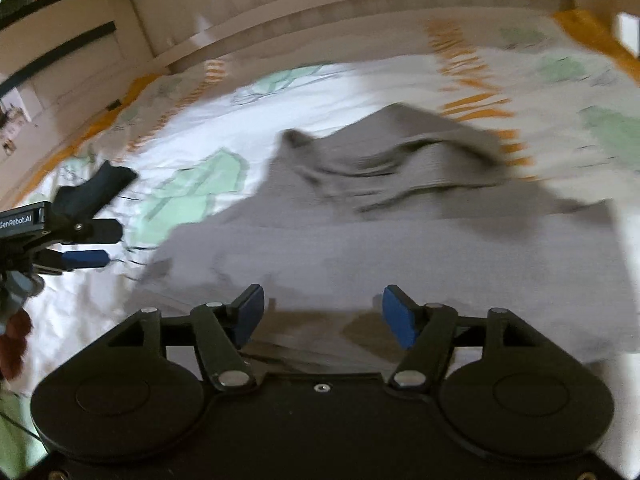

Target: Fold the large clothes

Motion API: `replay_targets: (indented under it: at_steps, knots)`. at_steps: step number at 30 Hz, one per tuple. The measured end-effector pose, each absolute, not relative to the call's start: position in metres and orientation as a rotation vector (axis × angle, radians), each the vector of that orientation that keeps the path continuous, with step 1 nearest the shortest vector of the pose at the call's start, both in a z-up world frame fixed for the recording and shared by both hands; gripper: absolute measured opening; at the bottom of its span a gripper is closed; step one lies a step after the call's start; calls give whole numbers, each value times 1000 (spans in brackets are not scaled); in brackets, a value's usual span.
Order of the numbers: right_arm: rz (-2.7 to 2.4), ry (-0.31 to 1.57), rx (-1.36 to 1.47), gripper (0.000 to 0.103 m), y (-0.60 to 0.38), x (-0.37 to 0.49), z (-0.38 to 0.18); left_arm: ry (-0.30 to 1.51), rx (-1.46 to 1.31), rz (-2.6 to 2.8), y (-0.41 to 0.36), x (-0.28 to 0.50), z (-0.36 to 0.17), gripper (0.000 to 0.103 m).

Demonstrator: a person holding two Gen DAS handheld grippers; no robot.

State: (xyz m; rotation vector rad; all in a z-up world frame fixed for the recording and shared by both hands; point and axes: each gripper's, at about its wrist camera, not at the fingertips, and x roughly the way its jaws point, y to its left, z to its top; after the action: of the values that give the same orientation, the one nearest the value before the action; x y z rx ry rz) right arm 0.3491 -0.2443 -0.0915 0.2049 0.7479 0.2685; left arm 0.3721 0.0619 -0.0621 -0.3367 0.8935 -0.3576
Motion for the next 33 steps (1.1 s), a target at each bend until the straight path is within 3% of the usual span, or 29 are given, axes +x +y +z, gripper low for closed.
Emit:
replay_targets:
  at_steps: [5, 6, 10, 13, 14, 15, 16, 17, 27, 33]
  knots:
    - [205, 721, 104, 71, -282, 329, -89, 957, -354, -357, 51, 374, -82, 99]
    - [198, 713, 91, 71, -288, 325, -89, 969, -363, -358, 50, 374, -85, 89]
    - [158, 698, 120, 73, -307, 326, -88, 1012, -406, -379, 46, 377, -94, 83]
    - [130, 683, 185, 77, -322, 333, -83, 1011, -407, -391, 41, 378, -96, 68]
    - [119, 672, 203, 78, -327, 334, -81, 997, -415, -389, 40, 378, -97, 54]
    - [104, 664, 224, 78, -333, 334, -79, 979, -427, -390, 40, 379, -98, 32]
    - [91, 658, 242, 79, -339, 334, -77, 969, -438, -390, 40, 379, -98, 16]
    - [75, 654, 258, 81, -347, 335, -76, 959, -448, -386, 40, 379, -98, 7]
    - [-167, 693, 462, 85, -432, 328, -86, 657, -449, -482, 47, 353, -17, 7]
    - [-176, 724, 458, 85, -433, 332, -93, 714, -477, -377, 74, 364, -31, 7]
